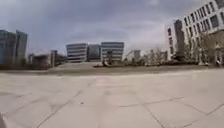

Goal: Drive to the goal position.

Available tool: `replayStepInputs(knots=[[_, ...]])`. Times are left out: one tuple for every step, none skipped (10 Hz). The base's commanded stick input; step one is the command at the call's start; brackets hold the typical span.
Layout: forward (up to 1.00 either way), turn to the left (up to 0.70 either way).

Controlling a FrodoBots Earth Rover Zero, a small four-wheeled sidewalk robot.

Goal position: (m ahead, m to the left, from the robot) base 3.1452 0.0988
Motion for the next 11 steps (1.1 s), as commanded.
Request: replayStepInputs(knots=[[0.70,0.35],[0.70,0.35],[0.70,0.35],[0.70,0.35],[0.70,0.35],[0.70,0.35],[0.70,0.35],[0.70,0.11],[0.70,0.00],[0.70,0.00],[0.70,0.00]])
